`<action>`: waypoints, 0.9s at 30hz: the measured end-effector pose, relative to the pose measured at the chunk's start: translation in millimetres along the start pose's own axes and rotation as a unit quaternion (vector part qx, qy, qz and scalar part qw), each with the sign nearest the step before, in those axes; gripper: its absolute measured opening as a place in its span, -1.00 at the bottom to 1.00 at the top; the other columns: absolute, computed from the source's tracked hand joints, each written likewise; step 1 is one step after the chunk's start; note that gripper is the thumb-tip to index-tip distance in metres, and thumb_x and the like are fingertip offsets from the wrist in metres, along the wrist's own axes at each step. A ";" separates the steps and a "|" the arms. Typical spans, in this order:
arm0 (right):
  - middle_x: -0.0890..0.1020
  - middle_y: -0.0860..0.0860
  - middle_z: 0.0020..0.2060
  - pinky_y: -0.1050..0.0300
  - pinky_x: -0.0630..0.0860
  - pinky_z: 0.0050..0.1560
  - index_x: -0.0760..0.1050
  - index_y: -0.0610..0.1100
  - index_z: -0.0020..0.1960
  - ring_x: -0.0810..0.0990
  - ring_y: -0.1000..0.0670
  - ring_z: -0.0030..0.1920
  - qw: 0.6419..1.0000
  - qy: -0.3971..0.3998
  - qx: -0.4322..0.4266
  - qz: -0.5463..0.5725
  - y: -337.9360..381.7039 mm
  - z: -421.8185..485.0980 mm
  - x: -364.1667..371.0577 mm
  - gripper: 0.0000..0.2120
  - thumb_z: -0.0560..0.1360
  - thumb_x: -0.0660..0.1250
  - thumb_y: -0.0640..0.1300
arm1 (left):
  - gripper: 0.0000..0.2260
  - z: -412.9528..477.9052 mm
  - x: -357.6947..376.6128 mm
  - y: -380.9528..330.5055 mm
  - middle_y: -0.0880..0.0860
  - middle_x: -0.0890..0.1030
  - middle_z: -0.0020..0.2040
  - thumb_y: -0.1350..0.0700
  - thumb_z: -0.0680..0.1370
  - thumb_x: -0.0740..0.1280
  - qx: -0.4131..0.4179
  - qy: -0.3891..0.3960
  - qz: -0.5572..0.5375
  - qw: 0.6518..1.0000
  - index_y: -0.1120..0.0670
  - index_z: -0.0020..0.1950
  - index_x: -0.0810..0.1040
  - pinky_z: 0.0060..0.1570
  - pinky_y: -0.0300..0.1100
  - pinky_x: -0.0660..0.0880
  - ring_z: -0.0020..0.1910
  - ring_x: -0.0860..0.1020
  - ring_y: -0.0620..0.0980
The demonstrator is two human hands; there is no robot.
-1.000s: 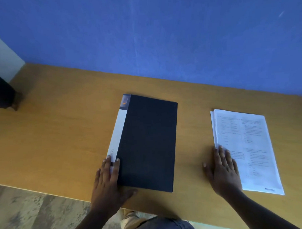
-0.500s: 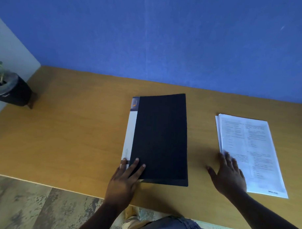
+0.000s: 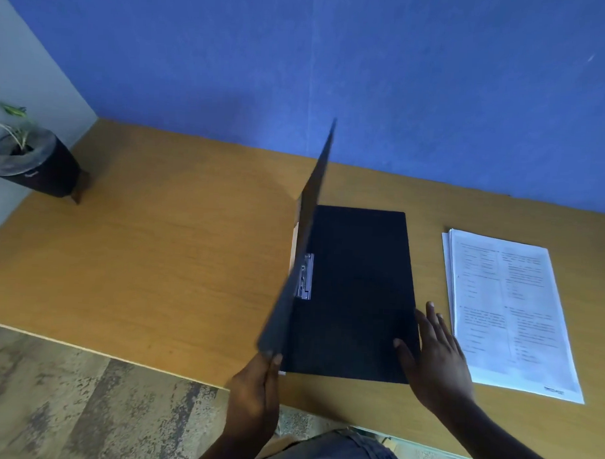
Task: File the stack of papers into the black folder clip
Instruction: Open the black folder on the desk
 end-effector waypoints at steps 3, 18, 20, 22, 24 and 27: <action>0.07 0.01 0.59 -0.10 0.20 0.48 0.13 -0.05 0.57 0.09 -0.09 0.57 1.000 0.003 -0.016 0.013 6.9 1.3 3.4 -0.32 0.56 0.16 0.23 | -0.85 -4.4 -10.0 11.4 -0.13 0.55 -0.38 0.12 0.59 0.22 -0.047 -0.059 0.013 0.997 -0.12 -0.08 0.49 -0.46 -0.19 0.45 -0.42 0.58 -0.18; -0.10 0.04 0.61 -0.03 0.01 0.52 -0.06 -0.01 0.61 -0.14 0.01 0.58 0.993 0.088 -0.072 -0.003 24.0 24.3 24.6 -0.19 0.54 0.22 0.26 | -0.92 -35.0 -14.8 42.6 0.14 0.71 -0.32 0.20 0.68 0.17 -0.339 -0.123 -0.158 0.919 0.08 0.10 0.44 -0.51 -0.08 0.60 -0.41 0.68 0.20; -0.23 0.02 0.59 -0.06 -0.11 0.53 -0.22 -0.02 0.61 -0.26 -0.03 0.57 0.988 0.125 -0.079 -0.049 21.7 26.6 32.0 -0.08 0.50 0.19 0.34 | -0.88 -38.4 -14.9 42.3 0.10 0.72 -0.35 0.12 0.69 0.17 -0.384 -0.140 -0.151 0.900 0.07 0.01 0.48 -0.62 -0.16 0.49 -0.46 0.67 0.19; -0.37 0.00 0.54 -0.13 -0.19 0.52 -0.44 -0.03 0.54 -0.39 -0.08 0.53 0.979 0.160 -0.086 -0.098 20.0 28.4 39.1 0.02 0.46 0.14 0.43 | -0.78 -42.7 -13.4 40.0 0.09 0.70 -0.40 0.06 0.68 0.18 -0.417 -0.128 -0.119 0.892 0.12 -0.08 0.51 -0.63 -0.22 0.40 -0.50 0.66 0.15; -0.48 0.00 0.48 -0.15 -0.26 0.49 -0.62 -0.02 0.42 -0.50 -0.09 0.47 0.970 0.196 -0.083 -0.121 18.5 30.7 43.1 0.07 0.42 0.08 0.49 | -0.73 -41.9 -9.2 31.4 0.10 0.69 -0.43 0.05 0.67 0.20 -0.415 -0.086 -0.104 0.900 0.16 -0.14 0.54 -0.61 -0.23 0.36 -0.51 0.65 0.14; -0.60 0.02 0.42 -0.17 -0.35 0.46 -0.74 0.03 0.32 -0.63 -0.08 0.38 0.957 0.252 -0.072 -0.124 16.9 34.1 44.5 0.09 0.39 0.05 0.52 | -0.75 -20.5 1.8 10.6 0.06 0.70 -0.38 0.01 0.62 0.28 -0.334 0.030 -0.092 0.938 0.14 -0.14 0.55 -0.50 -0.09 0.51 -0.46 0.66 0.07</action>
Point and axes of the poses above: each hand's wrist, its own z-axis towards the middle knuckle, its own x-axis out of the palm, y = z × x, the point moved 4 cm from there along z, towards the middle knuckle
